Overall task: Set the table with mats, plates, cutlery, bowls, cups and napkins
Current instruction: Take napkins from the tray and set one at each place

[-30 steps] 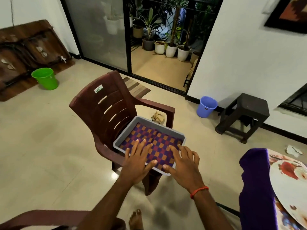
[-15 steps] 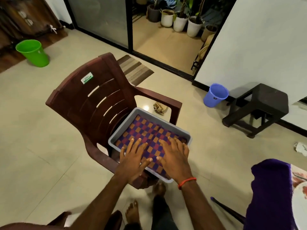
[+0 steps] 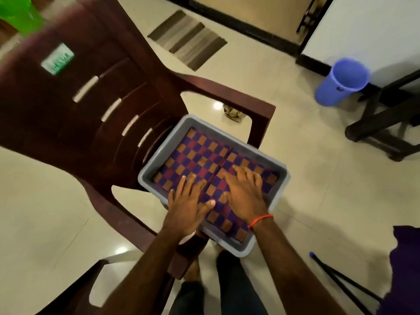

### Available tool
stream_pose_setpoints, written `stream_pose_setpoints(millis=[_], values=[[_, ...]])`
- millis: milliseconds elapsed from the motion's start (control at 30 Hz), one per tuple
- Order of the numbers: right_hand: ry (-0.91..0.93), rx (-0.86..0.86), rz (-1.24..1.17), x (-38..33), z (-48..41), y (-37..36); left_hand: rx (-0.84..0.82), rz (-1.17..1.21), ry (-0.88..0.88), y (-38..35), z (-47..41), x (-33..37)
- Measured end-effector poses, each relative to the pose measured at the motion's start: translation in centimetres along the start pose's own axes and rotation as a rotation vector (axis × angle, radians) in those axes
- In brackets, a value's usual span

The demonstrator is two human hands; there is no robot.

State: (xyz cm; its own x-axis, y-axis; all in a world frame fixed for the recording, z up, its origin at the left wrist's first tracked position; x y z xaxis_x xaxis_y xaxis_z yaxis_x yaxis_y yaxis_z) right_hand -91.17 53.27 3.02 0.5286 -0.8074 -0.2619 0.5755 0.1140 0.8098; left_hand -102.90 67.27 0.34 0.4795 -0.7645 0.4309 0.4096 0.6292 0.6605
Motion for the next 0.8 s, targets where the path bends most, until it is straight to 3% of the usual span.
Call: stream_pose_setpoints(millis=[233, 467, 800], values=[[0.074, 0.010, 0.006, 2.5, -8.4, -5.6, -0.084, -0.083, 0.089, -3.3, -8.3, -2.6], [0.024, 0.016, -0.091, 4.2, -14.5, -9.5, -0.062, -0.170, 0.129, -5.0, -14.7, -4.2], [0.006, 0.088, -0.039, 4.9, -17.0, -11.7, -0.053, -0.184, 0.122, -7.3, -18.7, -4.0]])
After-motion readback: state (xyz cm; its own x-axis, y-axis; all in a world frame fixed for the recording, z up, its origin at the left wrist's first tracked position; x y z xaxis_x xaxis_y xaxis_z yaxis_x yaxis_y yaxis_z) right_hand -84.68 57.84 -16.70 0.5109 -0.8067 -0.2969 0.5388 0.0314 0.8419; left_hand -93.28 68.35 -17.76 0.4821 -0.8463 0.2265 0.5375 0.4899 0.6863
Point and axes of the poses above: each hand's wrist, its own z-axis away from the middle knuckle, its own y-axis out of the back of the hand, x = y × z, the point moved 4 cm from there along -z, towards the middle knuckle, and after that the axes turned 13 degrees about -x, right-handed, at the moved point
